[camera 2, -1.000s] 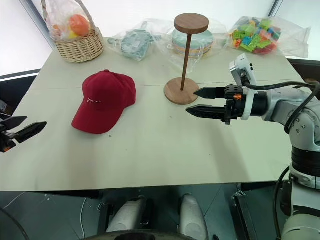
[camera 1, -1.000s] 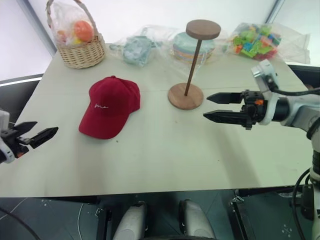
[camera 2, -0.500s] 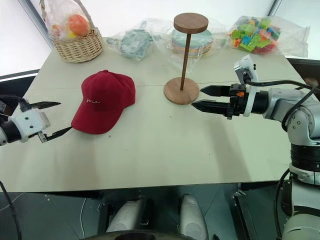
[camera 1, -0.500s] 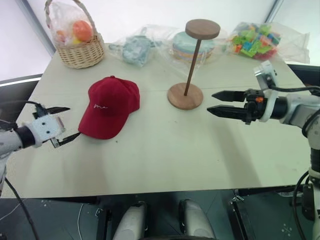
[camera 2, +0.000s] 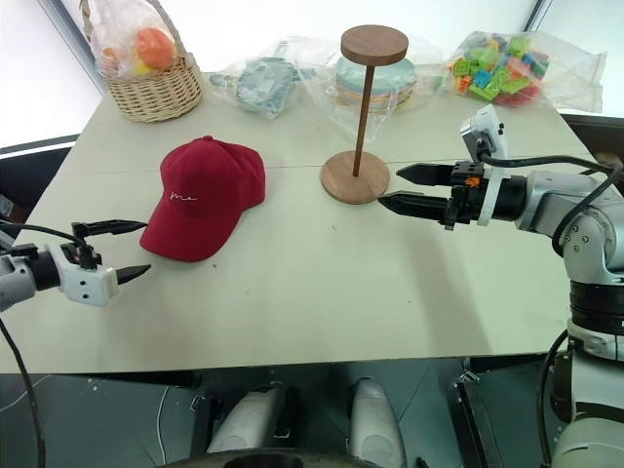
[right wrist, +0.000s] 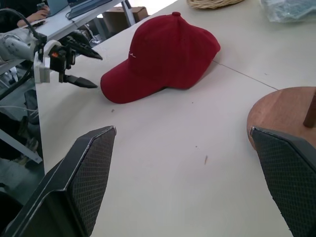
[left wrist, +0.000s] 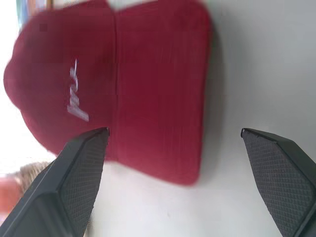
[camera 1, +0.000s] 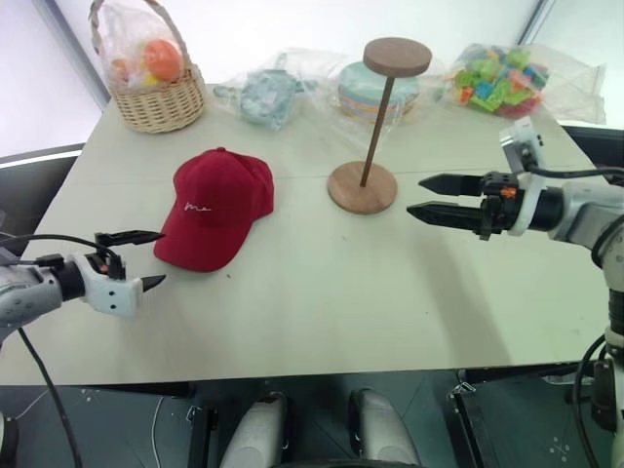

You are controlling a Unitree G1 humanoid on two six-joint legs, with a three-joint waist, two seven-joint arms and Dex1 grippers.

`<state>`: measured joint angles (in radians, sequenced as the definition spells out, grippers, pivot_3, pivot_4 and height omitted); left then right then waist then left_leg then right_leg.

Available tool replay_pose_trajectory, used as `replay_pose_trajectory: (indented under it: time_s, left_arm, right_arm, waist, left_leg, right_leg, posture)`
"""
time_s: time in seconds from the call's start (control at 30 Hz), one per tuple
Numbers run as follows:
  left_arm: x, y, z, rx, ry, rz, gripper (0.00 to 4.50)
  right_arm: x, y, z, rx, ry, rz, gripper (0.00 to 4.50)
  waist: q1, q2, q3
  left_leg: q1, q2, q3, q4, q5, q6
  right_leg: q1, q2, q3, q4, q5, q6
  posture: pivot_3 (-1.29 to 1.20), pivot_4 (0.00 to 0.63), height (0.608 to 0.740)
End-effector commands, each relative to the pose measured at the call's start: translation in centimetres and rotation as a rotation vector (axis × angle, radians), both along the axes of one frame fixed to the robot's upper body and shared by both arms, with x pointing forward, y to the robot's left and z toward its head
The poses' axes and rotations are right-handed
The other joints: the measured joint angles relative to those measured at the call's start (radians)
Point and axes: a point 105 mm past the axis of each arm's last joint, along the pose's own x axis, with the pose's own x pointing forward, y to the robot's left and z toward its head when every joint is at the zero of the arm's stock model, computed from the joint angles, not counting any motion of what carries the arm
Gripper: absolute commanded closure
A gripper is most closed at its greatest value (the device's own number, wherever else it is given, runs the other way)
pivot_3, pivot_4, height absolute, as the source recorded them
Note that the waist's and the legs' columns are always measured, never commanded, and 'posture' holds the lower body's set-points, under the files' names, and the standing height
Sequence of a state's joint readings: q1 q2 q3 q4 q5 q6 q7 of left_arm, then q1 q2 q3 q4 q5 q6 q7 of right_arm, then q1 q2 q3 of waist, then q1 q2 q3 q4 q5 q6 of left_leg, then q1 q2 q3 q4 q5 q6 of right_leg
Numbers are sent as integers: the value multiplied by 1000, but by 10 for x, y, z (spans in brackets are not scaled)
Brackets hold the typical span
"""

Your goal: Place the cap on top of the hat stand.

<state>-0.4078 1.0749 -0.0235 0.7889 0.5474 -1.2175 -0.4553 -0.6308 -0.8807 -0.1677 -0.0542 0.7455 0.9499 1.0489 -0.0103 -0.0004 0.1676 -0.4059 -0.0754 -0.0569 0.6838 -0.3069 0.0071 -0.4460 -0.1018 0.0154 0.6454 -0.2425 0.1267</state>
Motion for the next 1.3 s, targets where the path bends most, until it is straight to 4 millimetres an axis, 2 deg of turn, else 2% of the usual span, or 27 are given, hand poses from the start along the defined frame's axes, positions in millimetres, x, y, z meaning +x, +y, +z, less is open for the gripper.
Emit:
replay_pose_trajectory:
  time_s: [0.03,0.17,0.4,0.53,0.67,0.77,0.8,1.0,1.13,1.3]
  left_arm:
    - [2,0,-4,22,-33,-21,27]
    - [10,0,-13,37,-60,-2,27]
    - [28,-7,-16,42,-148,-3,27]
    - [37,-23,-7,7,-231,-57,27]
    - [45,-39,12,-36,-345,-114,27]
    - [48,-48,23,-59,-405,-154,862]
    - [48,-50,24,-62,-415,-164,1292]
    - [47,-65,43,-115,-509,-234,4429]
    - [51,-75,45,-135,-516,-243,4429]
    - [71,-80,73,-213,-620,-133,4429]
  right_arm:
    - [1,-1,13,0,-61,-6,0]
    - [1,0,15,0,-67,-5,0]
    - [1,-2,16,-5,-74,-16,0]
    - [2,-1,15,-6,-75,-23,0]
    - [3,-1,14,-5,-78,-32,0]
    - [3,-2,14,-5,-81,-40,0]
    - [4,-2,14,-5,-81,-41,0]
    - [5,-3,13,-1,-85,-51,0]
    - [7,-2,12,3,-84,-54,0]
    - [8,-2,11,5,-84,-54,0]
  waist:
    - [-1,0,0]
    - [2,0,0]
    - [25,1,-1]
    - [27,1,-1]
    - [24,0,-1]
    - [22,0,-1]
    - [22,0,-1]
    - [21,0,-1]
    - [23,0,-1]
    - [24,0,-1]
  left_leg:
    - [0,0,0,0,0,0]
    - [0,0,0,0,0,0]
    - [3,-1,0,1,0,1]
    - [3,-1,0,1,0,1]
    - [3,-1,0,1,0,1]
    - [2,-1,0,1,1,-1]
    - [2,-1,0,1,2,-2]
    - [1,0,0,1,2,-3]
    - [1,-1,0,1,2,-3]
    - [1,-1,0,1,2,-3]
  right_leg:
    - [0,0,0,0,0,0]
    - [0,1,0,1,0,0]
    - [2,1,0,4,0,0]
    - [3,1,-1,4,0,0]
    - [2,0,-1,4,0,0]
    - [1,1,-1,4,0,0]
    - [1,1,-1,4,0,0]
    - [1,1,-1,3,0,0]
    - [1,1,-1,3,0,0]
    - [1,1,-1,3,0,0]
  posture:
    - [0,150,740]
    - [0,150,740]
    - [0,150,740]
    - [0,150,740]
    - [0,150,740]
    - [0,150,740]
    - [0,150,740]
    - [0,150,740]
    - [0,150,740]
    - [0,150,740]
